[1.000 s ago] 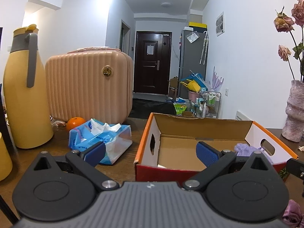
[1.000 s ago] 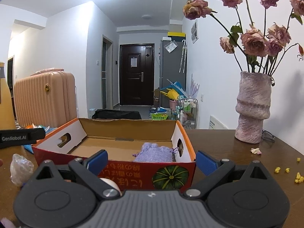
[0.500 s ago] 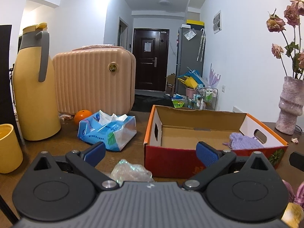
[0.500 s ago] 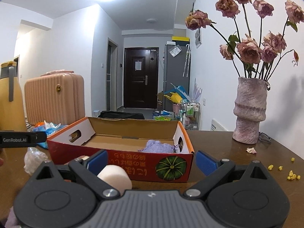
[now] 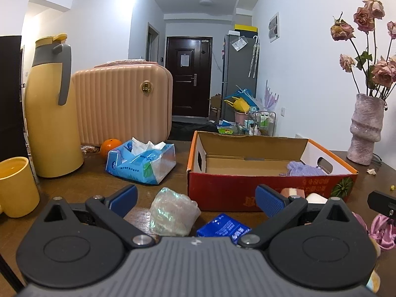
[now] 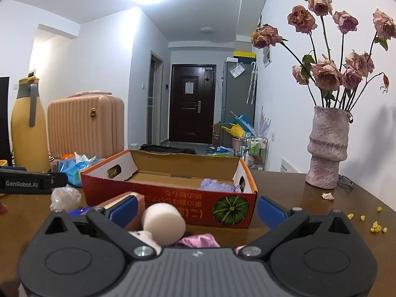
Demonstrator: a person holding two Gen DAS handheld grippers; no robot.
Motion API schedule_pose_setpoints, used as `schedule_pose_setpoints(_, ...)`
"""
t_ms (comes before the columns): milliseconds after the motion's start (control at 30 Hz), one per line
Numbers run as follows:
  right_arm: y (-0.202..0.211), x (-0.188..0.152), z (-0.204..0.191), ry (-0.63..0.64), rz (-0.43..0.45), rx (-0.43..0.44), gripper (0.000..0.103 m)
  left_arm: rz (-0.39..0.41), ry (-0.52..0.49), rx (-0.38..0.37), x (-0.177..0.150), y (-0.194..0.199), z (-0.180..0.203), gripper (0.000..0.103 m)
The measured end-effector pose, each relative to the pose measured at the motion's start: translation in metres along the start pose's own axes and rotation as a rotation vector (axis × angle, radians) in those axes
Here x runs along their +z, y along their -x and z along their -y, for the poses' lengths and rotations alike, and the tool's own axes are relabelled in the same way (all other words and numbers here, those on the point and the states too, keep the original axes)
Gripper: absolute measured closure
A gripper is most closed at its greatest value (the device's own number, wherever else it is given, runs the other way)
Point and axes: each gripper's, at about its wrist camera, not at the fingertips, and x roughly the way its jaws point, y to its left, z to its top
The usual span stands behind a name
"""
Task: Organize soft objects
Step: 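Withdraw the right gripper from the box back toward the soft pile, then lower the right gripper onto the light-blue plush and close it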
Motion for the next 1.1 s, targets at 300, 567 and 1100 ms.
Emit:
schedule_pose_setpoints(300,0.015,-0.009,-0.003,-0.005,-0.017,0.013,0.0,-0.016,-0.006,-0.012,-0.009,0.019,-0.007,0.0)
schedule_pose_setpoints(567,0.02,-0.014,-0.006,-0.002,-0.029,0.016,0.0,-0.028,-0.005,-0.031,-0.014,0.031,-0.011,0.0)
schedule_pose_setpoints(1100,0.028,-0.015,-0.011,-0.004,-0.021,0.045,0.0,-0.054,-0.01,-0.025,-0.017,0.03,-0.01,0.0)
